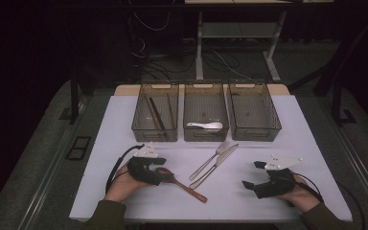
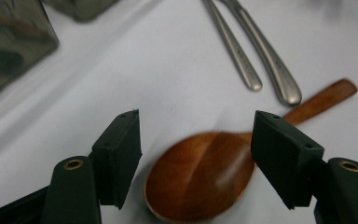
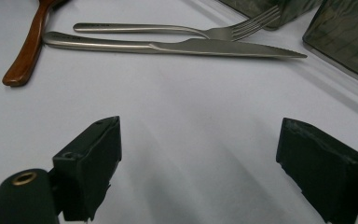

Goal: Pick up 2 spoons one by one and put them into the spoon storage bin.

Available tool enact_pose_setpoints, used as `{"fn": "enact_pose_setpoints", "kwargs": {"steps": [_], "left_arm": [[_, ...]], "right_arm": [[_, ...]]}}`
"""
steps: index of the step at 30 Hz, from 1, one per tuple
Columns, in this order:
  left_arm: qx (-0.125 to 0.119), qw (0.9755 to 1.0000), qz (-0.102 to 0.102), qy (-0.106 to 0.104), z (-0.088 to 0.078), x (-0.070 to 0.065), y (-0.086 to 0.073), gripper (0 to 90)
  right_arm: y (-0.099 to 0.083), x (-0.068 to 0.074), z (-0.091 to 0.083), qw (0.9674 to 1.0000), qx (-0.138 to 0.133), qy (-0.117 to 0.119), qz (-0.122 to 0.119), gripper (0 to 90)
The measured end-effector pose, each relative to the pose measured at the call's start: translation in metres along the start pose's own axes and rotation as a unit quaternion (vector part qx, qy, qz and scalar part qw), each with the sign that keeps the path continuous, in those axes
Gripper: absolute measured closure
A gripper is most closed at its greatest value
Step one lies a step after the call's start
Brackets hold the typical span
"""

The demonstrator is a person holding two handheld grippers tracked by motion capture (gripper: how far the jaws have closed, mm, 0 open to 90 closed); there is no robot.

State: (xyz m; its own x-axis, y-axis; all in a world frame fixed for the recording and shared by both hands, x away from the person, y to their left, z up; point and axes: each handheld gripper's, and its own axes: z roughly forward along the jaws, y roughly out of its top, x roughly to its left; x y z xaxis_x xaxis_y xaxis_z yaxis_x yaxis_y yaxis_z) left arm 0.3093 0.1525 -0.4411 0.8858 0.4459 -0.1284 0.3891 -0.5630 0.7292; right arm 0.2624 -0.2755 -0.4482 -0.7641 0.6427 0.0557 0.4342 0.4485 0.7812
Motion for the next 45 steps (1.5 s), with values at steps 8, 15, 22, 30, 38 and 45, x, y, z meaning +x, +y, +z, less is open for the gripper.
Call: {"fn": "enact_pose_setpoints", "kwargs": {"steps": [8,15,22,30,38,45], "left_arm": [[0.016,0.9998,0.000,0.007,0.001,-0.004,-0.006,32.3],[0.023,0.9996,0.007,0.012,0.000,-0.006,-0.010,34.4],[0.022,0.9996,0.019,0.005,-0.002,-0.005,-0.012,44.3],[0.016,0.9995,0.027,-0.006,-0.009,-0.002,-0.017,58.0],[-0.004,0.9992,0.023,-0.034,-0.018,0.002,-0.022,75.3],[-0.003,0.9983,0.030,-0.049,-0.018,-0.001,-0.020,81.4]], "right_arm": [[-0.001,0.000,0.000,1.0000,0.005,-0.001,-0.005,13.9],[-0.001,-0.002,0.000,1.0000,0.005,-0.005,-0.006,13.9],[-0.001,-0.002,0.000,0.9999,0.007,-0.007,-0.007,13.9],[-0.002,-0.003,0.000,0.9999,0.007,-0.008,-0.009,13.9],[-0.002,-0.002,0.000,0.9999,0.008,-0.008,-0.010,13.9],[-0.002,-0.003,0.000,0.9999,0.009,-0.009,-0.011,13.9]]}}
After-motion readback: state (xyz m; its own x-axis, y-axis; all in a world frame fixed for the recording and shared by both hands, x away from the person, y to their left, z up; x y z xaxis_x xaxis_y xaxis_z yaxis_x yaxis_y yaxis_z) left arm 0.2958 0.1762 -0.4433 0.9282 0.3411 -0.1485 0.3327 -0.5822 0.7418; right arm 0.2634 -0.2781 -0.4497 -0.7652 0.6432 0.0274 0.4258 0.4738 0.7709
